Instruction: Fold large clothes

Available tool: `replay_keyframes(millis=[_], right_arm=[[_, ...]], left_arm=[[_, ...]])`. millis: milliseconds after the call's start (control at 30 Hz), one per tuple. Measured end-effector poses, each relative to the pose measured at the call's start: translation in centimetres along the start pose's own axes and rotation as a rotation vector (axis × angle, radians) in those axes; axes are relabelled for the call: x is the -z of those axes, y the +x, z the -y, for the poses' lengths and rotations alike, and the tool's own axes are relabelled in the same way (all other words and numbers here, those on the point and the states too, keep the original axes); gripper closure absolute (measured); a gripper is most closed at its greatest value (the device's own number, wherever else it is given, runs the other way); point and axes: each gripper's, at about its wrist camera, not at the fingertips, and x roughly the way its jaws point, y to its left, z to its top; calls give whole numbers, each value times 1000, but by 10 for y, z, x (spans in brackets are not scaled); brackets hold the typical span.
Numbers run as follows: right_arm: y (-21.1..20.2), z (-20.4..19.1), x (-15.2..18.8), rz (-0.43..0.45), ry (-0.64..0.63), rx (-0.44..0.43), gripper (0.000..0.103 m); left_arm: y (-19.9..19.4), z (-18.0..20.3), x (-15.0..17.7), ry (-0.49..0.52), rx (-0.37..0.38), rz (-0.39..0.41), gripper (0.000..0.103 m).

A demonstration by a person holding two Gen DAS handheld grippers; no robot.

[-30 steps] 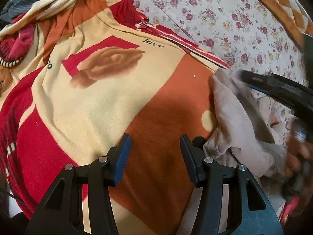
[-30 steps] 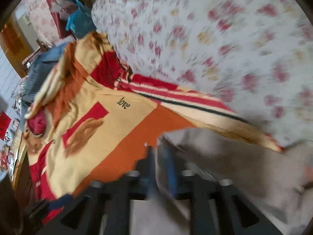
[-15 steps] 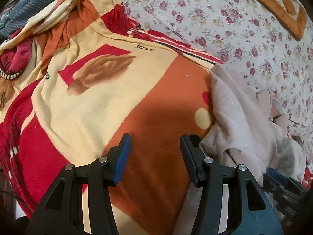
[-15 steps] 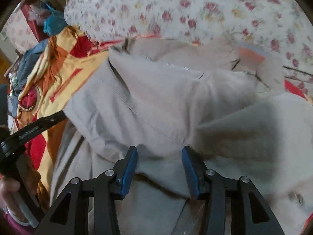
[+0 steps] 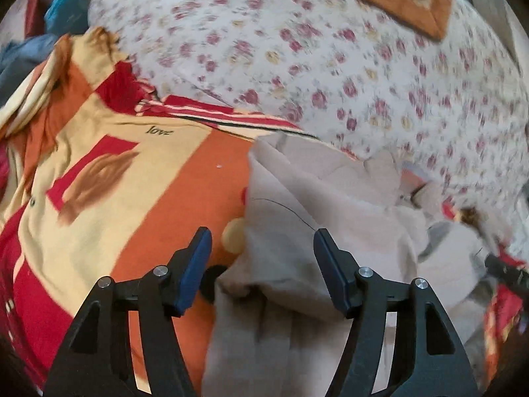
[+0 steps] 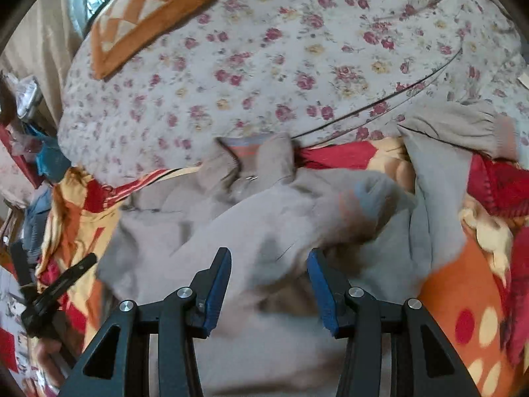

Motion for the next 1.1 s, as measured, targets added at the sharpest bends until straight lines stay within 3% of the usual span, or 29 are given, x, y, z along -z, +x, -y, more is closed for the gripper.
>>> replay_keyframes(millis=[167,333,433,500,600,733,900,1100], right_arm=[[60,27,10,-165,10,123,59],[25,27,29,-118,-27,112,63],[7,36,38,-96,10,40,62],[-10,49,45,-65,65,-10,53],[-36,71,47,9,136,-46,52],[-54,109,31,78,222,21,52],[-58,169,2,171,421,25,51],[-37,219,-34,248,627,-43,51]], left_arm=[[44,3,18,47,-60,-126,39],[41,4,21,47,-64,-103,37],[39,3,24,50,-61,-93,37],[38,3,26,53,-57,-88,37],[39,5,27,55,-62,-79,36],[39,8,28,69,-78,-68,35],[39,8,29,71,-79,-65,34],[41,9,27,85,-92,-64,32]])
